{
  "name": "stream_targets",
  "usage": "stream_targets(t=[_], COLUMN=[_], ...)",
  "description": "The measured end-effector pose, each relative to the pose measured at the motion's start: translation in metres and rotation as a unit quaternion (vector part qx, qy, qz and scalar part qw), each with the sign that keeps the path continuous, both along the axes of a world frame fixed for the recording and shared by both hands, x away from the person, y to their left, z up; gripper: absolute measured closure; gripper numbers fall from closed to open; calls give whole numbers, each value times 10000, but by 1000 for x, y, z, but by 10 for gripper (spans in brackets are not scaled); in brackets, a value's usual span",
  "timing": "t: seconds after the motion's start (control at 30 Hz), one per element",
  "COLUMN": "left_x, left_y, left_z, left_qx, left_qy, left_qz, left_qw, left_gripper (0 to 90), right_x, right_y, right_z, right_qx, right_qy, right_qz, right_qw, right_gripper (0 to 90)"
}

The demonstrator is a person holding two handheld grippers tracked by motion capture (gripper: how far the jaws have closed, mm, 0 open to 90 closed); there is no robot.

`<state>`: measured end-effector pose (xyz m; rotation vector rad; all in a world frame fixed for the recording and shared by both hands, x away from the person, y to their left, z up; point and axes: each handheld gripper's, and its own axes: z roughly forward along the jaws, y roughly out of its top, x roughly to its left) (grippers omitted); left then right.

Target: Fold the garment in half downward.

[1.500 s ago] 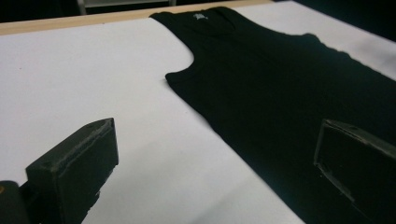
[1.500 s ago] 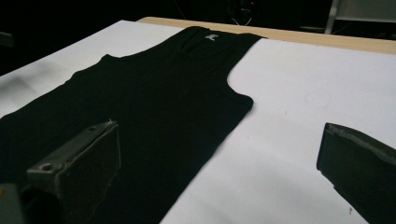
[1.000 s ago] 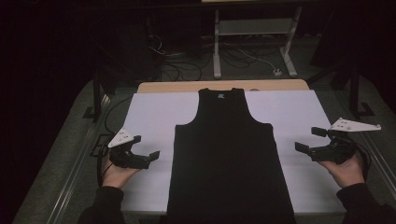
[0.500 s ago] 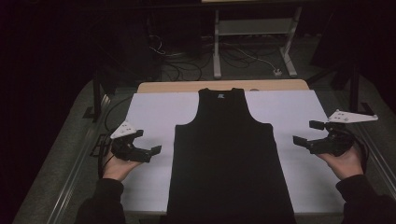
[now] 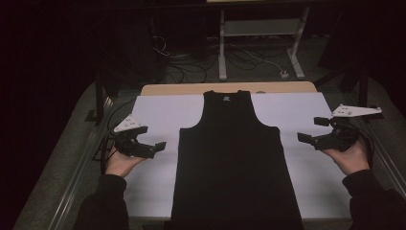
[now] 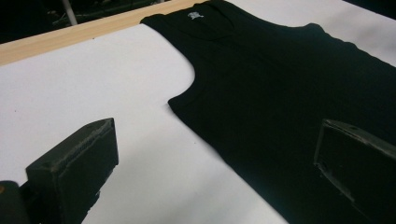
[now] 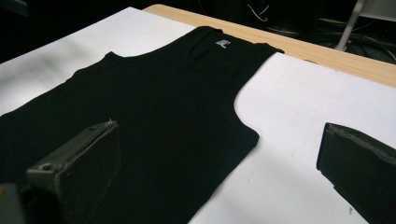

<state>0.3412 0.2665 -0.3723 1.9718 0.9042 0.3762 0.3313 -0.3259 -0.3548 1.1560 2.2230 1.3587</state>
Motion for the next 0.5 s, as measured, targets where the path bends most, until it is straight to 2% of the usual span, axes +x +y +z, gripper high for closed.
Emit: stream_targets(t=[0.07,0.33,0.5], left_x=[2,13,21], left_y=[-2,-9,-9], left_z=[0,1,2], left_qx=[-26,94,32], left_qy=[17,118,181], left_qz=[-37,-155,-156], left_qw=[10000,9998,9997], left_gripper=[0,0,0], right_x=[3,17,23], right_y=[1,7,11], right_z=[0,2,3], right_qx=[13,28,-54], right_qy=[12,57,94], right_qz=[24,69,90], right_qw=[10000,10000,9999], right_gripper=[0,0,0])
